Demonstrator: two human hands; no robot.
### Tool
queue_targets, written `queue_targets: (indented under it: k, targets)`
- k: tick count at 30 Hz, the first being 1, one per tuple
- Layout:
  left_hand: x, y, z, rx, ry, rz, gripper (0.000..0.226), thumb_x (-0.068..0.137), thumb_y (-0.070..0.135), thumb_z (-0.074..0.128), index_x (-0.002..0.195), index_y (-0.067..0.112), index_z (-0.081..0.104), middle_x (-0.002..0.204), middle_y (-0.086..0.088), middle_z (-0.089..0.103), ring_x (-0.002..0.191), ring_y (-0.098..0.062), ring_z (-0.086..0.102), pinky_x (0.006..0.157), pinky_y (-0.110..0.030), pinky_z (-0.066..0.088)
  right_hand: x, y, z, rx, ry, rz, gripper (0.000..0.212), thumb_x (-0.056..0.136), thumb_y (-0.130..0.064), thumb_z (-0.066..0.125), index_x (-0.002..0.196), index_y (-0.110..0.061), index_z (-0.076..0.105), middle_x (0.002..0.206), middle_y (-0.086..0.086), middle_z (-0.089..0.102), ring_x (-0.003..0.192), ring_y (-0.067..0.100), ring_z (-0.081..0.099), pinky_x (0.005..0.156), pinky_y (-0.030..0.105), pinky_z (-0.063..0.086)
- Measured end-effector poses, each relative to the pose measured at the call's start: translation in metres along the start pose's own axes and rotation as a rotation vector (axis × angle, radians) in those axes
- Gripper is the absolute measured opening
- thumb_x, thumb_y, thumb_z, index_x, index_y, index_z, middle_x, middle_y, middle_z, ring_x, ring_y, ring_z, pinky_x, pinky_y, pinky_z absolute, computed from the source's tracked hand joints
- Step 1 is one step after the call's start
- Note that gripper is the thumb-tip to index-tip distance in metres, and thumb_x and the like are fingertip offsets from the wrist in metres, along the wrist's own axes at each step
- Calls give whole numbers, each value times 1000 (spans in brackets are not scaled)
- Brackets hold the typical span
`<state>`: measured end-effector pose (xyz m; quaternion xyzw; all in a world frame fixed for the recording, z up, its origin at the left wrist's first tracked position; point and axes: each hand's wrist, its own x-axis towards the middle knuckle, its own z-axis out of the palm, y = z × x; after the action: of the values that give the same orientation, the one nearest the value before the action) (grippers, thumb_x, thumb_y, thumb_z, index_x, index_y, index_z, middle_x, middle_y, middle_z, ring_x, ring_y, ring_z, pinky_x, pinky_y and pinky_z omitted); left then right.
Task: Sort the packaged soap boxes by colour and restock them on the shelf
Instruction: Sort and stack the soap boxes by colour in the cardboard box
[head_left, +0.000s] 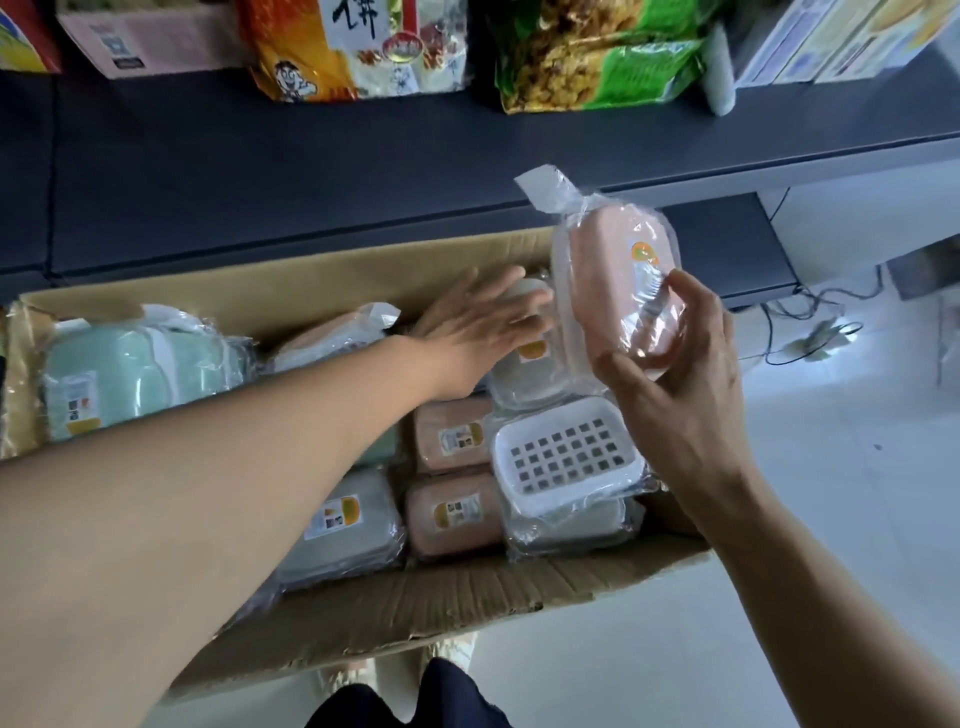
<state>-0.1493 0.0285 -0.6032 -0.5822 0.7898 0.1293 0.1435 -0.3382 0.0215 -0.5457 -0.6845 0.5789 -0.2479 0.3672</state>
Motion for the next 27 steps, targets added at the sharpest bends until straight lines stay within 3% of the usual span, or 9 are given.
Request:
queue_targets:
  k: [4, 8, 11, 14, 16, 21, 27]
  targets:
    - [15, 13, -15, 97, -14, 72, 61, 99, 21, 41, 152, 27, 10, 160, 5, 0, 147, -24, -5, 118, -49, 4, 3, 4, -3, 4, -58, 4, 76, 66, -30, 61, 137, -26, 35, 129, 1, 38, 118, 27, 47, 91, 45, 49]
    - [10, 11, -13, 70, 80, 64, 74, 82, 29, 64, 146, 21, 28, 153, -3, 23, 142, -26, 13, 115, -45, 10, 10, 12, -4, 39, -81, 53, 72, 75, -30, 70, 137, -29, 34, 131, 3, 40, 117, 29, 50, 84, 40, 55]
    - [-27, 4, -9, -80, 64, -88, 94, 61, 45, 78, 140, 16, 35, 136, -9, 35, 126, -26, 30, 108, -40, 22, 13, 20, -6, 61, -86, 138, 70, 77, -34, 72, 135, -33, 33, 131, 6, 45, 115, 28, 53, 86, 43, 55]
    - [-80, -5, 8, -210, 71, -244, 94, 50, 43, 80, 130, 14, 41, 122, -7, 38, 115, -24, 37, 98, -37, 35, 6, 18, -7, 66, -104, 153, 71, 74, -36, 72, 132, -38, 33, 129, 7, 48, 114, 29, 53, 88, 46, 53]
    - [-116, -8, 24, -246, 1, -332, 94, 50, 47, 79, 130, 16, 41, 124, -5, 37, 116, -23, 36, 99, -37, 36, -2, 13, -1, 78, -130, 148, 71, 70, -39, 70, 130, -41, 33, 128, 7, 48, 114, 30, 53, 86, 45, 54]
    - [-170, 11, 72, -353, -358, -437, 98, 61, 49, 79, 139, 19, 29, 138, -3, 26, 129, -22, 26, 106, -36, 29, -26, 0, 28, 46, -260, 81, 69, 66, -40, 66, 128, -43, 35, 129, 3, 47, 115, 27, 53, 86, 47, 53]
    - [-167, 22, 87, -278, -371, -553, 104, 59, 48, 82, 140, 19, 23, 139, -8, 22, 128, -29, 24, 98, -40, 33, -37, -6, 64, -26, -308, 71, 71, 65, -38, 64, 131, -37, 37, 129, 0, 41, 118, 27, 49, 91, 51, 48]
